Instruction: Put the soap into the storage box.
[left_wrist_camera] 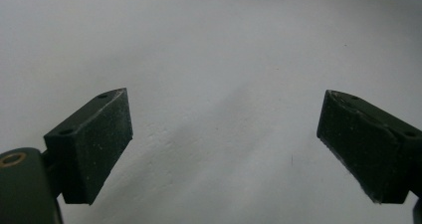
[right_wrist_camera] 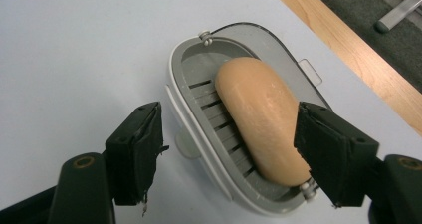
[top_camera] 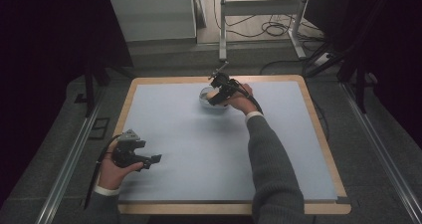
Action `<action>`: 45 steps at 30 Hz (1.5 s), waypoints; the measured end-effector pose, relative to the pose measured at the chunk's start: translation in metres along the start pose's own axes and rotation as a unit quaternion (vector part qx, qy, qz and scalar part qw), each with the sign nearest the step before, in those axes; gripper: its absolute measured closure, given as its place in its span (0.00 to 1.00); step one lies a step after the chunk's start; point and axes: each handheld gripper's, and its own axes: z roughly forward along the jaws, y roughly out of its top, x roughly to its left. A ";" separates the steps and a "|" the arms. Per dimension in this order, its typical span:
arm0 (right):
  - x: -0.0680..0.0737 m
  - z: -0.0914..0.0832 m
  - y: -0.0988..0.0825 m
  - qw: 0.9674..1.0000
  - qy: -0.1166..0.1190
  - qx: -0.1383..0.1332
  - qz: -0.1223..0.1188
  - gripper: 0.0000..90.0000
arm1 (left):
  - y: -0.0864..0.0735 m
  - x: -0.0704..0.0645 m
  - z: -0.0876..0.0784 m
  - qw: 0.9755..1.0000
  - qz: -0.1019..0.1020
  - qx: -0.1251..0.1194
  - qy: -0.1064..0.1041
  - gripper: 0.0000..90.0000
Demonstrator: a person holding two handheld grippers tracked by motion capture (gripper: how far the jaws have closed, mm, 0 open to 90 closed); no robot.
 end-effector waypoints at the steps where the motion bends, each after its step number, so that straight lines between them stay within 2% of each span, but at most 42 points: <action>1: 0.001 -0.003 -0.002 1.000 0.000 -0.007 0.004 0.29 | 0.000 0.000 0.000 1.000 0.000 0.000 0.000 0.08; 6: 0.009 -0.022 -0.019 0.999 0.003 -0.042 0.015 0.28 | 0.000 -0.001 0.000 1.000 0.001 0.000 0.002 0.08; 9: 0.011 -0.029 -0.025 0.999 0.005 -0.050 0.019 0.27 | 0.001 -0.002 0.000 1.000 0.002 0.000 0.002 0.08; 12: 0.017 -0.043 -0.040 0.997 0.004 -0.068 0.021 0.26 | 0.001 -0.003 0.001 1.000 0.003 0.002 0.003 0.08; 20: 0.027 -0.063 -0.074 0.996 -0.006 -0.083 0.045 0.25 | 0.001 -0.002 0.002 1.000 0.003 0.005 0.008 0.08; 22: 0.029 -0.071 -0.088 0.994 -0.009 -0.093 0.055 0.25 | 0.001 -0.002 0.001 1.000 0.003 0.005 0.009 0.08; 25: 0.032 -0.078 -0.098 0.993 -0.009 -0.101 0.061 0.25 | 0.001 -0.002 0.000 1.000 0.001 0.004 0.012 0.08; 27: 0.036 -0.088 -0.117 0.991 -0.011 -0.114 0.072 0.25 | 0.001 -0.001 -0.001 1.000 0.001 0.004 0.014 0.08; 28: 0.036 -0.088 -0.117 0.991 -0.011 -0.114 0.072 0.25 | 0.001 -0.002 -0.001 1.000 0.001 0.004 0.014 0.08; 31: 0.042 -0.096 -0.137 0.991 -0.012 -0.114 0.074 0.25 | 0.000 -0.002 -0.001 1.000 0.000 0.004 0.014 0.08; 32: 0.045 -0.101 -0.152 0.990 -0.016 -0.114 0.079 0.25 | 0.001 -0.002 -0.001 1.000 0.001 0.004 0.015 0.08; 33: 0.045 -0.101 -0.152 0.990 -0.016 -0.114 0.079 0.25 | 0.000 -0.002 -0.001 1.000 0.000 0.004 0.016 0.08; 35: 0.048 -0.107 -0.166 0.988 -0.018 -0.122 0.089 0.25 | 0.000 -0.003 -0.001 1.000 0.000 0.004 0.016 0.08; 36: 0.052 -0.111 -0.180 0.987 -0.020 -0.130 0.096 0.25 | 0.000 -0.003 -0.002 1.000 0.000 0.004 0.018 0.08; 37: 0.052 -0.111 -0.180 0.987 -0.020 -0.130 0.096 0.25 | 0.000 -0.003 -0.002 1.000 0.000 0.004 0.018 0.08; 39: 0.056 -0.116 -0.193 0.986 -0.026 -0.131 0.097 0.25 | 0.000 -0.003 -0.003 1.000 -0.001 0.003 0.019 0.08; 40: 0.061 -0.121 -0.204 0.986 -0.037 -0.130 0.097 0.25 | 0.000 -0.003 -0.003 1.000 -0.001 0.003 0.020 0.08; 42: 0.063 -0.123 -0.209 0.985 -0.041 -0.132 0.099 0.25 | 0.000 -0.003 -0.003 1.000 -0.001 0.003 0.021 0.08; 45: 0.070 -0.130 -0.231 0.982 -0.049 -0.143 0.117 0.25 | 0.000 -0.003 -0.003 1.000 -0.001 0.003 0.021 0.08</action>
